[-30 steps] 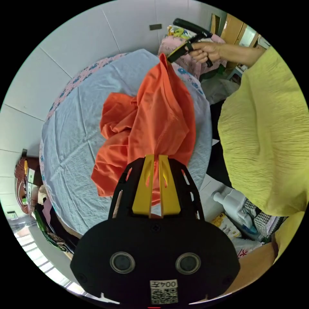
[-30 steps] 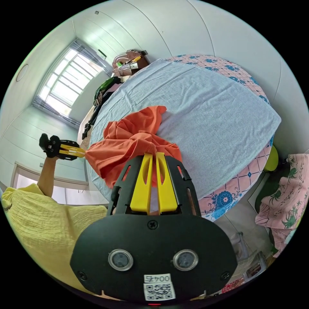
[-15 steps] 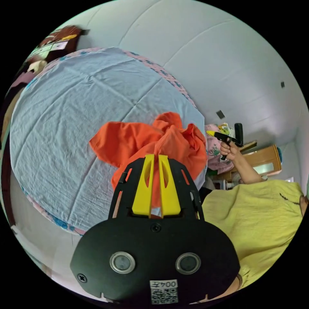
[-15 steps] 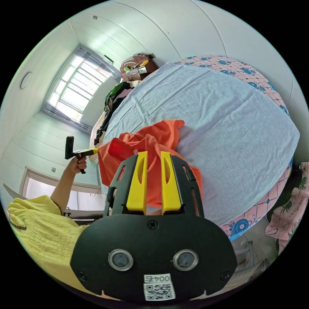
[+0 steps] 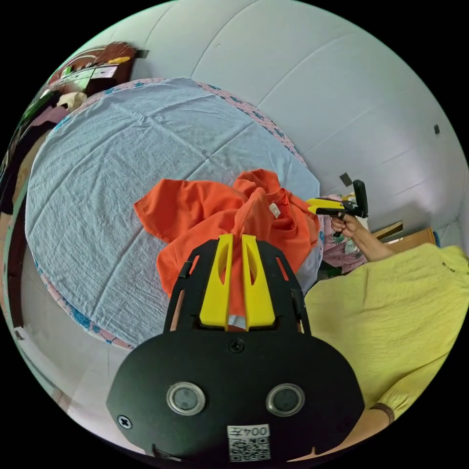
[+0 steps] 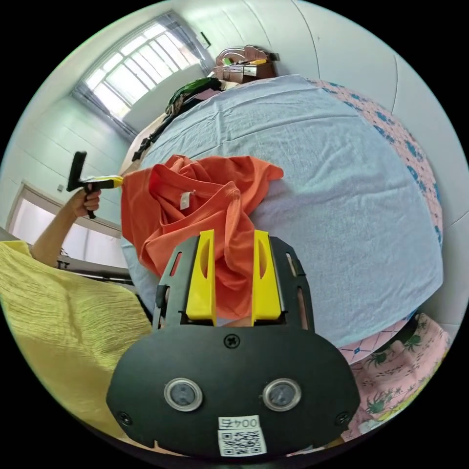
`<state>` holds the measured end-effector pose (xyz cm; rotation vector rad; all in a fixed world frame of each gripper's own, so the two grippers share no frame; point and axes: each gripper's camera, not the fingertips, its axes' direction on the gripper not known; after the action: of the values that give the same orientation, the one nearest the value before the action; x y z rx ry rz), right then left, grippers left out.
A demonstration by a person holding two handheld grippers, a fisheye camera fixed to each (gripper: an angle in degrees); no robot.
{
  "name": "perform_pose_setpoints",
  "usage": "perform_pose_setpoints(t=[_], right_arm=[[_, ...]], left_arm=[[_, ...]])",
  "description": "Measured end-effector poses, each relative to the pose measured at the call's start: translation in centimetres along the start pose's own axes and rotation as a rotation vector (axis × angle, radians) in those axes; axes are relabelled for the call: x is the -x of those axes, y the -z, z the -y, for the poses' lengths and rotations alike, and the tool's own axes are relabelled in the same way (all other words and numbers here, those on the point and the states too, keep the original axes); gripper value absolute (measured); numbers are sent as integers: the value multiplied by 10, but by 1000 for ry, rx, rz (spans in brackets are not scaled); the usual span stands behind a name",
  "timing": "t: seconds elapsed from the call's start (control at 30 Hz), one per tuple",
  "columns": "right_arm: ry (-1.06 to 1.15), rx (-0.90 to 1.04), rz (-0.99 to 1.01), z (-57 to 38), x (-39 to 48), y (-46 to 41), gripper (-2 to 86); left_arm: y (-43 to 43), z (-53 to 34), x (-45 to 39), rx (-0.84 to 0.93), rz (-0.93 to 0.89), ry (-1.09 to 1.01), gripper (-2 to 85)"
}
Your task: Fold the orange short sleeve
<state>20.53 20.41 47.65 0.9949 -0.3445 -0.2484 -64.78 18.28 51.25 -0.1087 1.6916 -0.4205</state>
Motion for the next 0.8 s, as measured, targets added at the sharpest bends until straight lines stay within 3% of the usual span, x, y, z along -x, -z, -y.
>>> perform_pose_setpoints(t=[0.13, 0.33, 0.43, 0.53, 0.8], right_arm=[[40, 4, -109, 1, 15, -21, 28], [-10, 32, -27, 4, 4, -35, 60], [-47, 73, 2, 9, 6, -51, 89], [-82, 83, -32, 13, 11, -64, 52], [-138, 114, -108, 27, 33, -94, 32]], left_arm=[[-2, 14, -14, 62, 68, -90, 75], [-4, 34, -15, 106, 119, -149, 101], [2, 45, -5, 64, 30, -156, 102], [6, 54, 1, 68, -104, -203, 97], [3, 66, -2, 168, -190, -310, 71]])
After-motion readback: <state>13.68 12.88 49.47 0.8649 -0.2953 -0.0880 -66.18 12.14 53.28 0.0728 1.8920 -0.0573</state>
